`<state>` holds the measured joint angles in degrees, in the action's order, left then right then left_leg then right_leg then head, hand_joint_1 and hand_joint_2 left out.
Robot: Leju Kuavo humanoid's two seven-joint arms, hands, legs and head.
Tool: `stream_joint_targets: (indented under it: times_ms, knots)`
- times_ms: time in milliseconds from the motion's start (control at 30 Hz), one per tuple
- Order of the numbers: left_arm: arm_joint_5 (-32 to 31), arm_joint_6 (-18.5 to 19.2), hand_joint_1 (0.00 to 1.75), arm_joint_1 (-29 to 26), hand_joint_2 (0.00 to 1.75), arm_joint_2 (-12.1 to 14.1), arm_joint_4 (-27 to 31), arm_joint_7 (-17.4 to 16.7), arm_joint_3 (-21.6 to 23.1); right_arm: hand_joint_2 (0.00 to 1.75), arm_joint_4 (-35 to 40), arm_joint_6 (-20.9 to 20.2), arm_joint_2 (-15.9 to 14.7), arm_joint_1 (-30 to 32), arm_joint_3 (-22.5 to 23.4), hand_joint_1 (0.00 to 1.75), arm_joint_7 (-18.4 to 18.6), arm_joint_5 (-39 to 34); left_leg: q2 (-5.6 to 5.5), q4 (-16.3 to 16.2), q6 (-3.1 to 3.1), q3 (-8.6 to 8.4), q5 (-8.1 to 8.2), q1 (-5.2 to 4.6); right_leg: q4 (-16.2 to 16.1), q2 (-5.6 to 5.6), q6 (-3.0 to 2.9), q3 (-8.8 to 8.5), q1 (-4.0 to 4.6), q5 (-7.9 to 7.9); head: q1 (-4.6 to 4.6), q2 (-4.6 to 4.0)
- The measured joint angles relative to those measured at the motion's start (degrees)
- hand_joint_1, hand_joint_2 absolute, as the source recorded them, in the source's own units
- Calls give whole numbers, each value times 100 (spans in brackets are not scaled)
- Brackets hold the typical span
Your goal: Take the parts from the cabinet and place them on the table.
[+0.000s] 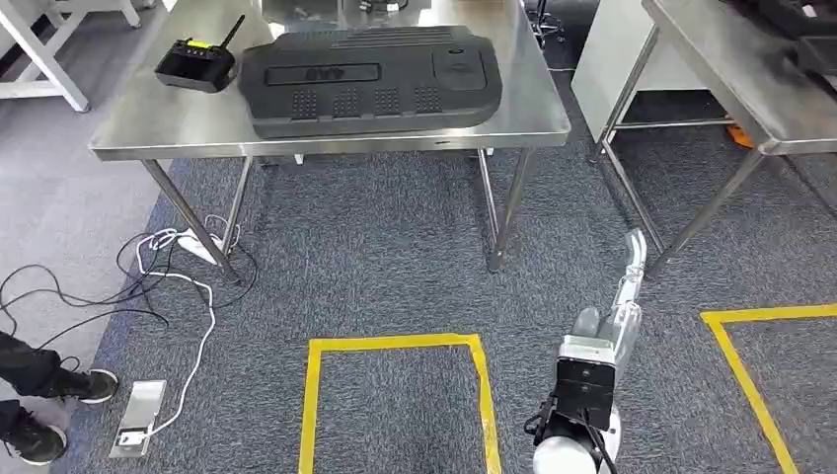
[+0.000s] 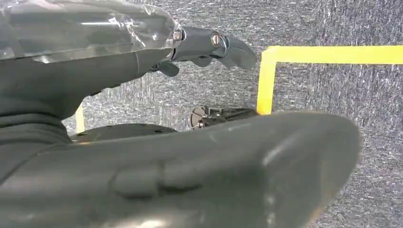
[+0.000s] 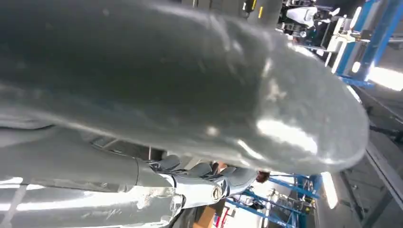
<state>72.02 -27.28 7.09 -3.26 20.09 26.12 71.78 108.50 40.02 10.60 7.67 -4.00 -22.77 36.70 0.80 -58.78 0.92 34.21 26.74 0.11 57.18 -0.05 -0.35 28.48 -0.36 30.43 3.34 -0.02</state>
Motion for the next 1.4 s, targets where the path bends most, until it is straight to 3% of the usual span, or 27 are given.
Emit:
stream_joint_targets:
  times_ms: [67, 100, 167, 200, 233, 333, 367, 400, 467, 533, 567, 600, 667, 700, 733, 800, 867, 900, 1000, 1067, 1100, 1167, 1233, 1267, 1300, 1367, 1400]
  knots:
    - [2, -2, 0, 4, 0, 0, -4, 4, 0, 0, 0, 0, 2, -6, 2, 0, -7, 9, -43, -386, 52, 157, 403, 22, -15, -29, -77, 98, -18, -82, -46, 0]
    - [2, -2, 0, 0, 0, 0, -4, 7, 0, 0, 0, 0, 9, -4, 4, 0, -15, 15, -42, -872, 79, 341, 716, 37, -2, -40, -97, 163, -16, -114, -127, 0]
    - [2, -2, 0, -9, 0, 0, -4, 7, 2, 0, 0, 0, 15, -1, 9, 0, -39, 17, -42, -1715, 110, 607, 1107, 43, 48, -48, -98, 290, -10, -167, -166, 0]
    - [2, 0, 0, -14, 0, 0, -4, 7, 2, 0, 0, 0, 15, 3, 11, 0, -44, 17, -41, -1813, 116, 595, 1112, 47, 72, -50, -95, 338, -10, -183, -184, 0]
    - [2, 0, 0, -17, 0, 0, -4, 7, 0, 0, 0, 0, 15, 8, 13, 0, -44, 13, -40, -1695, 113, 476, 1038, 55, 89, -51, -89, 373, -11, -195, -199, 0]
    - [9, -2, 0, -9, 0, 0, -7, 7, 0, 0, 0, 0, 15, 8, 17, 0, -39, -20, -44, -106, 88, -518, 431, 79, 162, -47, -51, 427, -24, -221, -229, 0]
    - [13, 0, 0, -5, 0, 0, -7, 7, 0, 0, 0, 0, 15, 6, 20, 0, -39, -24, -50, 47, 64, -558, 538, 60, 179, -53, -16, 448, 4, -232, -234, 0]
    - [15, -2, 0, -11, 0, 0, -7, 13, 0, 0, 0, 0, 15, 3, 20, 0, -35, -37, -50, 80, 27, -532, 449, 36, 201, -40, 10, 459, 10, -241, -236, 0]
    - [44, -4, 0, -35, 0, 0, -7, 13, 0, 0, 0, 0, 20, -2, 22, 0, -33, -57, -47, 41, -30, -495, 424, 24, 177, -42, 92, 467, 6, -295, -210, 0]
    - [48, -11, 0, -34, 0, 0, -7, 13, 0, 0, 0, -2, 20, -3, 24, 0, -28, -63, -32, 93, -130, -443, 357, 35, 174, -35, 149, 479, -2, -319, -216, 0]
    - [52, -18, 0, -15, 0, -2, -7, 15, -2, 0, 0, 0, 20, -5, 26, 0, -26, -70, -10, 112, -210, -416, 294, 49, 338, -24, 178, 553, -17, -111, -206, 0]
    - [50, -18, 0, -14, 0, -2, -7, 15, -2, 0, 0, 0, 20, -7, 26, 0, -24, -72, -12, 116, -235, -377, 272, 50, 600, -15, 194, 662, -13, 122, -145, 0]
    - [50, -17, 0, -25, 0, -2, -7, 15, 0, 0, 0, 0, 20, 2, 28, 0, -22, -74, 0, 105, -269, -280, 208, 23, 1568, -11, 229, 1010, -18, 665, -59, 0]
    - [52, -18, 0, -27, 0, -2, -7, 15, 0, 0, 0, 0, 20, 2, 31, 0, -22, -79, 2, 91, -271, -240, 189, 14, 1877, -11, 232, 1100, -17, 782, -37, 0]
    - [50, -20, 0, -26, 0, 0, -9, 15, 0, 0, 0, 0, 20, 2, 33, 0, -20, -81, 2, 80, -271, -206, 174, 3, 1975, -11, 227, 1091, -16, 784, -28, 0]
    - [48, -18, 0, -26, 0, -2, -9, 15, 0, 0, 0, 0, 20, 1, 33, 0, -20, -81, -1, 53, -267, -160, 149, -13, 1353, -11, 176, 653, -10, 440, 13, 0]
    - [48, -20, 0, -25, 0, -4, -9, 15, 0, 0, 0, 0, 20, -13, 33, 0, -20, -81, -5, 36, -245, -158, 134, -14, 168, -10, 61, -10, 26, 51, 64, 0]
    - [44, -20, 0, -18, 0, -11, -9, 15, 0, 0, 0, 0, 20, -18, 35, 0, -17, -79, -4, 19, -216, -136, 123, -50, 40, -12, 55, -54, 56, 111, 48, 0]
    - [9, -17, 0, -19, 0, -13, -9, 15, 11, 0, 4, 0, 20, -3, 39, 0, 0, -63, 3, 35, -114, -100, 55, -12, 29, 7, 13, 3, 86, 57, 28, 0]
    - [7, -17, 0, -13, 0, -11, -9, 15, 13, 0, 7, 0, 22, -10, 44, 0, 22, -22, -22, -26, -54, -88, 106, -13, -69, -27, -51, 4, -2, -56, 29, 0]
    - [7, -17, 0, -15, 0, -11, -9, 17, 13, 175, 9, 0, 24, -14, 44, 0, 33, 2, -46, -200, -18, -17, 286, -25, -77, -22, -78, 36, 1, -81, -2, 0]
    - [7, -17, 0, -18, 0, -11, -9, 17, 13, 175, 13, 0, 26, -4, 46, 0, 39, 28, -48, -1047, 46, 318, 803, 19, -55, -40, -112, 115, 0, -115, -124, 0]
    - [7, -22, 0, -27, 0, -11, -9, 15, 15, 175, 13, 0, 26, -3, 50, 0, 44, 59, -46, -1734, 89, 565, 1053, 42, -10, -59, -106, 190, 1, -134, -170, 0]
    - [9, -26, 0, -27, 0, -11, -9, 15, 15, 175, 13, 0, 26, -3, 55, 0, 48, 72, -45, -1685, 97, 515, 974, 56, 20, -64, -105, 218, -2, -134, -188, 0]
    - [9, -30, 0, -26, 0, -11, -11, 17, 15, 175, 13, 0, 26, -4, 57, 0, 55, 87, -44, -1432, 102, 350, 813, 69, 51, -67, -101, 238, -6, -131, -197, 0]
    - [11, -31, 0, -21, 0, -9, -11, 24, 15, 175, 13, 0, 26, -4, 59, 0, 57, 116, -35, -330, 106, -250, 320, 99, 118, -71, -60, 250, -16, -105, -223, 0]
    - [11, -31, 0, -18, 0, -9, -11, 24, 15, 175, 13, 0, 26, -6, 59, 0, 55, 118, -23, -38, 92, -363, 374, 107, 134, -78, -37, 264, -13, -91, -236, 0]
